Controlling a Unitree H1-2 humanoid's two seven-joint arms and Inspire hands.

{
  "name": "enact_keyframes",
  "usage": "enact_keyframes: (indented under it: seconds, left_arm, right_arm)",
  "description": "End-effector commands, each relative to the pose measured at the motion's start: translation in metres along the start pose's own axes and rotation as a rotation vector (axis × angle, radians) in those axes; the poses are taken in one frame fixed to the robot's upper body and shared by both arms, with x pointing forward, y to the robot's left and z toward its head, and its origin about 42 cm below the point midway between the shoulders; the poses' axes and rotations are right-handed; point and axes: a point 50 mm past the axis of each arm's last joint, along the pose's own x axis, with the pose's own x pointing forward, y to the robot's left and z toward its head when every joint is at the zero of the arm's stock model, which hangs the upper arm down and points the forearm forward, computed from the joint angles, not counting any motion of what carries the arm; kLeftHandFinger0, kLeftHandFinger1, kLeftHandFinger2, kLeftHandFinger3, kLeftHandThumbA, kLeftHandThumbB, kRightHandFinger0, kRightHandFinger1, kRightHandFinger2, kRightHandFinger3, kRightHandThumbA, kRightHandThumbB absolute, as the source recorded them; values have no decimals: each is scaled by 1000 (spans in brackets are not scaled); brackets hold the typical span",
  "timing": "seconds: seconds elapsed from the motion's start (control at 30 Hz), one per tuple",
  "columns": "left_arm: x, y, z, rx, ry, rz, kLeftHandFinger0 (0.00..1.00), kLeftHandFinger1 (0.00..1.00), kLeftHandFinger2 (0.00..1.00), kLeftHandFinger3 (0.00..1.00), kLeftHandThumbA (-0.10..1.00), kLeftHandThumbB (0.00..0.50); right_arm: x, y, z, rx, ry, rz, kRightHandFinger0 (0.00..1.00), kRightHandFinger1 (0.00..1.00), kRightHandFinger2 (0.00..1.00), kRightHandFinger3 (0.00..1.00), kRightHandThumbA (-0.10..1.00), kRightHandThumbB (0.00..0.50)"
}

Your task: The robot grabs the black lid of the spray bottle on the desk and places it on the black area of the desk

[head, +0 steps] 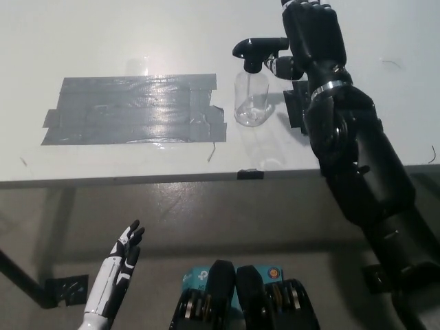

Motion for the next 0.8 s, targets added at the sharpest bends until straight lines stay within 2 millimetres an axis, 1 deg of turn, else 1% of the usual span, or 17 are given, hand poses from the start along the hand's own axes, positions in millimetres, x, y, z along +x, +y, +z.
enact_keyframes:
  seconds: [0.0, 0.1, 0.27, 0.33, 0.4, 0.5, 0.6, 0.7, 0.77]
  left_arm:
    - [4, 5, 13, 23, -64, -3, 1000, 1000, 1000, 1000, 1000, 94]
    - [5, 5, 13, 30, -68, -6, 1000, 1000, 1000, 1000, 1000, 99]
    - [6, 7, 16, 37, -73, -11, 1000, 1000, 1000, 1000, 1000, 93]
    - [7, 7, 16, 36, -76, -12, 1000, 1000, 1000, 1000, 1000, 95]
    - [8, 8, 17, 44, -80, -13, 1000, 1000, 1000, 1000, 1000, 107]
    - [10, 9, 20, 43, -81, -13, 1000, 1000, 1000, 1000, 1000, 101]
    - [12, 10, 21, 46, -87, -18, 1000, 1000, 1000, 1000, 1000, 94]
    - [12, 10, 22, 50, -92, -21, 1000, 1000, 1000, 1000, 1000, 92]
    - [16, 9, 23, 48, -96, -23, 1000, 1000, 1000, 1000, 1000, 88]
  right_arm:
    - [19, -23, 15, 13, -26, -101, 1000, 1000, 1000, 1000, 909, 342]
    - [22, -21, 13, -1, -27, -108, 1000, 1000, 1000, 1000, 917, 336]
    - [28, -20, 10, -15, -24, -111, 1000, 1000, 1000, 1000, 917, 333]
    - [30, -20, 7, -35, -22, -108, 1000, 1000, 1000, 1000, 920, 338]
    - [31, -19, 5, -34, -16, -102, 1000, 1000, 1000, 1000, 915, 343]
    - [33, -19, 0, -34, -11, -96, 1000, 1000, 1000, 1000, 907, 349]
    - [34, -17, -3, -37, -7, -92, 1000, 1000, 1000, 1000, 922, 364]
    - [34, -17, -3, -34, -7, -93, 1000, 1000, 1000, 1000, 924, 362]
    - [35, -20, -4, -38, -17, -107, 1000, 1000, 1000, 1000, 918, 360]
